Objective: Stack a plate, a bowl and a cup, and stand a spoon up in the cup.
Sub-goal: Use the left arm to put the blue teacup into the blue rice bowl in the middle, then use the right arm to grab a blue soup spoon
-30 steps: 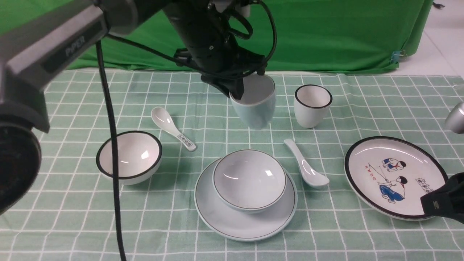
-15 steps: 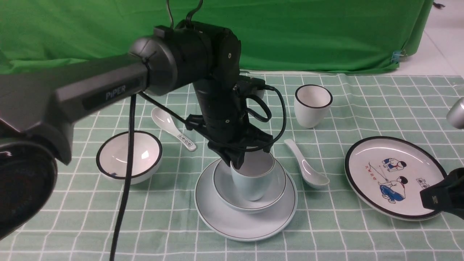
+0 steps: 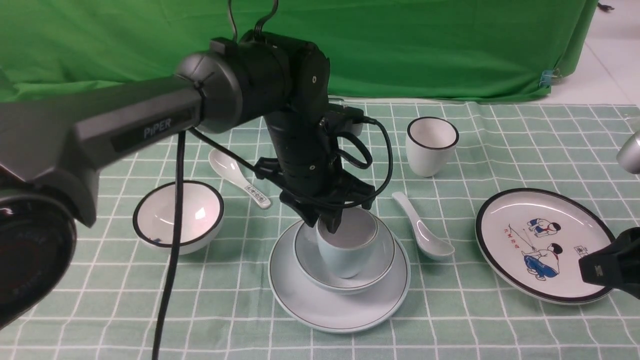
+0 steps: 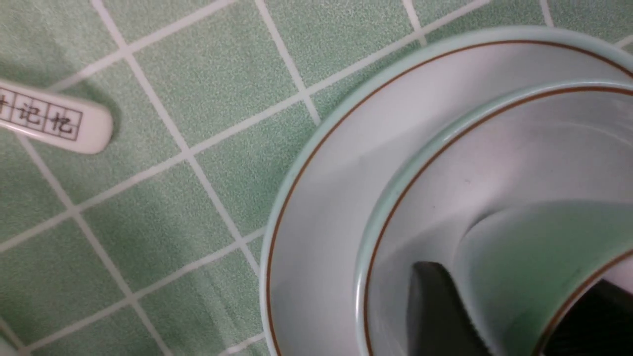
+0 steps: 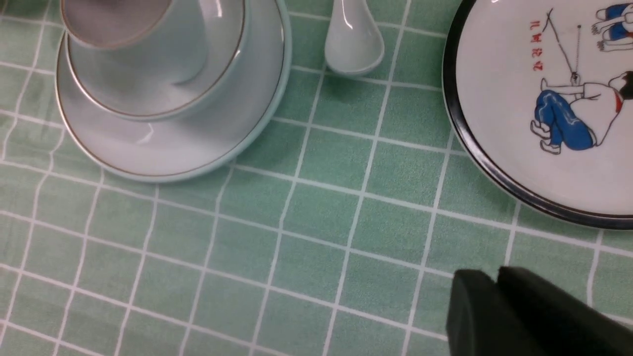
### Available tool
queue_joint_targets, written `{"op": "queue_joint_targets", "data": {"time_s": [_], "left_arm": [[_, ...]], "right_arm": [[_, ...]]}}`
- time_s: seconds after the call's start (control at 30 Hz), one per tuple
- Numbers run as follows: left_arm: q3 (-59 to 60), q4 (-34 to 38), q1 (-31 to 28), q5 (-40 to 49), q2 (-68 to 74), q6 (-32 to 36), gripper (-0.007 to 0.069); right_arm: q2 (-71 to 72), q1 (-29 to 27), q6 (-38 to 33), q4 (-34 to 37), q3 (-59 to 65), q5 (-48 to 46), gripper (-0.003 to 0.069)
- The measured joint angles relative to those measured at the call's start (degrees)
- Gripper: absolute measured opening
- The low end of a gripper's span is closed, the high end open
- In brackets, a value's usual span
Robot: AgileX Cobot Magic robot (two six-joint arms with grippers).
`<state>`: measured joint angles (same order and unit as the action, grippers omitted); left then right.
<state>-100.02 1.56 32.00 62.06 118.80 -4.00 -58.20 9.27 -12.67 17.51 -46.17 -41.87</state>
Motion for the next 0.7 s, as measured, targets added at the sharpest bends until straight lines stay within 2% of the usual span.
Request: {"op": "queue_joint_targets", "data": {"time_s": [0.07,0.13,0.27,0.37,0.4,0.47,0.53,0.63,0.7], "left_arm": [[0.1,0.0,0.0,0.0,-1.3,0.0,0.0371],[0.1,-0.1,0.0,0.1,-2.3,0.0,0.0412],[0.3,-1.6,0.0,2.0,-6.3,-0.1,0.0430],[0.6,-4.4,0.0,5.0,-11.6,-0.2,0.0332],[0.9,-4.7,0.0,5.1,-12.0,-0.3,0.0322],[3.8,-5.5,0.0,4.4,-17.9,-0.4,0.0183],[8.3,-6.0,0.0,1.5,-23.1,-0.4,0.0075],[16.1,-6.0,-0.1,-4.1,-29.8,-0.7,0.0019],[23.3,-6.0,-0.2,-8.8,-35.1,-1.4,0.0011]], "right_arm": [[-0.9,0.0,1.2,-0.1,-2.0,-0.9,0.0090],[-2.2,0.0,1.8,-0.1,-4.5,-2.3,0.0090],[-7.9,0.1,1.6,-0.1,-12.5,-6.5,0.0091],[-15.4,2.0,1.2,-0.6,-20.1,-7.5,0.0120],[-15.9,2.0,1.2,-0.6,-20.6,-7.5,0.0123],[-22.3,5.2,1.0,-1.7,-25.6,-7.5,0.0180],[-28.2,7.6,0.9,-3.8,-29.6,-7.3,0.0235],[-36.5,9.8,2.2,-6.6,-35.1,-6.5,0.0304],[-42.6,10.5,3.6,-7.8,-39.3,-6.3,0.0354]]}}
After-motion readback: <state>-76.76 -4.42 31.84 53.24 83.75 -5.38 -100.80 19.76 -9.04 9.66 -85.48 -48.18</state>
